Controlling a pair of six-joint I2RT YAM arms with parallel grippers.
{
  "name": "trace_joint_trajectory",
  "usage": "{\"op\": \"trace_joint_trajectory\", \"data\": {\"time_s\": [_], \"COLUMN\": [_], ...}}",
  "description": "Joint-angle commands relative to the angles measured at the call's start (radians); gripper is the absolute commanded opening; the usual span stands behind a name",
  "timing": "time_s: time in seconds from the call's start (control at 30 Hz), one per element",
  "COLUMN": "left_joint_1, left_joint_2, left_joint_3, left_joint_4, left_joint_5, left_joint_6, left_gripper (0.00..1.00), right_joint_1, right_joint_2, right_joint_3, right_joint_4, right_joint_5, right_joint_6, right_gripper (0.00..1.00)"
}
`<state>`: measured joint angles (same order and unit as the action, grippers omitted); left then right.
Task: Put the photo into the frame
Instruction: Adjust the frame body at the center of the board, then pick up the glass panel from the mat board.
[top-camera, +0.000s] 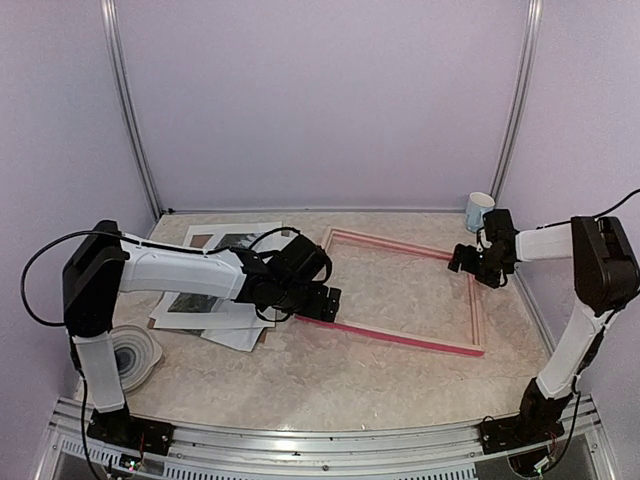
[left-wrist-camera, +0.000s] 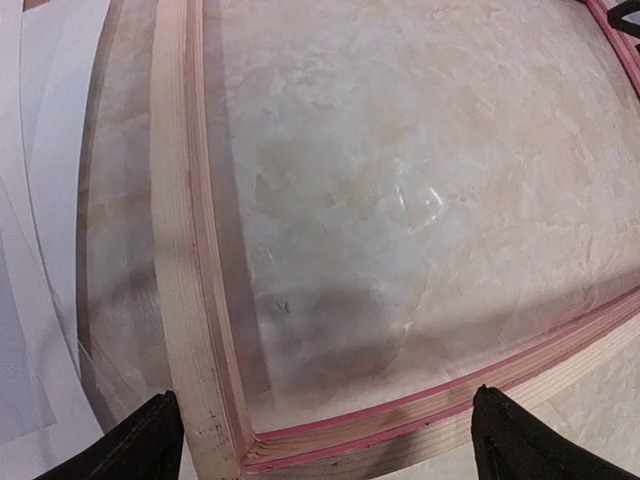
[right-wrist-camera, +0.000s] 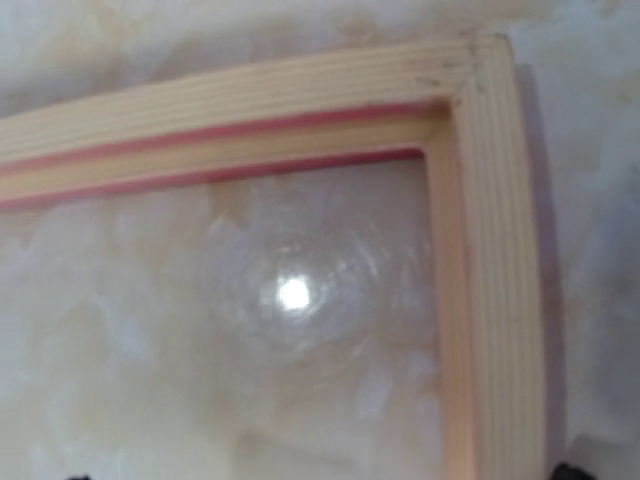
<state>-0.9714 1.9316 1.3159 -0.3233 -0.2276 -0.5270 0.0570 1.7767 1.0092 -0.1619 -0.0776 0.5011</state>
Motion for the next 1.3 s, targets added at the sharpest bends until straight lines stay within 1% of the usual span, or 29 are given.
{"op": "trace_joint_trajectory", "data": {"time_s": [0.0, 0.1, 0.2, 0.3, 0.4, 0.47, 0.57, 0.63, 0.67, 0.83, 1.03, 1.27], "left_joint_1": [0.008, 0.024, 0.037, 0.04, 0.038, 0.037, 0.051, 0.078, 0.094, 0.182, 0.255, 0.356], "left_joint_2": [-0.136, -0.18, -0.223, -0.25, -0.279, -0.301, -0.334, -0.384, -0.417, -0.58, -0.682, -0.8], "left_joint_3": [0.031, -0.013, -0.077, -0.107, -0.125, -0.142, -0.203, -0.271, -0.328, -0.506, -0.637, -0.776], "left_joint_4": [0.006, -0.022, -0.02, -0.061, -0.136, -0.178, -0.196, -0.157, -0.121, 0.029, 0.128, 0.262], "left_joint_5": [-0.074, -0.093, -0.08, -0.092, -0.12, -0.142, -0.172, -0.147, -0.128, -0.088, -0.08, 0.031], "left_joint_6": [0.057, 0.067, 0.066, 0.082, 0.117, 0.133, 0.116, 0.077, 0.055, -0.06, -0.138, -0.175], "left_gripper": [0.99, 0.99, 0.99, 0.99, 0.99, 0.99, 0.99, 0.99, 0.99, 0.99, 0.99, 0.99], "right_joint_1": [0.022, 0.025, 0.029, 0.063, 0.166, 0.268, 0.416, 0.502, 0.543, 0.7, 0.822, 0.926], "right_joint_2": [-0.114, -0.153, -0.172, -0.207, -0.25, -0.275, -0.256, -0.217, -0.193, -0.034, 0.116, 0.265], "right_joint_3": [0.033, 0.024, 0.022, 0.017, 0.016, 0.009, 0.017, 0.037, 0.057, 0.221, 0.351, 0.455], "right_joint_4": [-0.065, -0.073, -0.093, -0.103, -0.11, -0.081, -0.024, 0.019, 0.035, 0.035, 0.07, 0.145], "right_joint_5": [0.005, 0.013, 0.037, 0.035, 0.012, -0.031, -0.078, -0.11, -0.12, -0.124, -0.121, -0.146], "right_joint_6": [-0.017, -0.025, -0.026, -0.027, -0.004, 0.033, 0.114, 0.163, 0.176, 0.2, 0.288, 0.431], "right_gripper": [0.99, 0.99, 0.99, 0.99, 0.99, 0.99, 0.99, 0.99, 0.99, 0.99, 0.99, 0.99]}}
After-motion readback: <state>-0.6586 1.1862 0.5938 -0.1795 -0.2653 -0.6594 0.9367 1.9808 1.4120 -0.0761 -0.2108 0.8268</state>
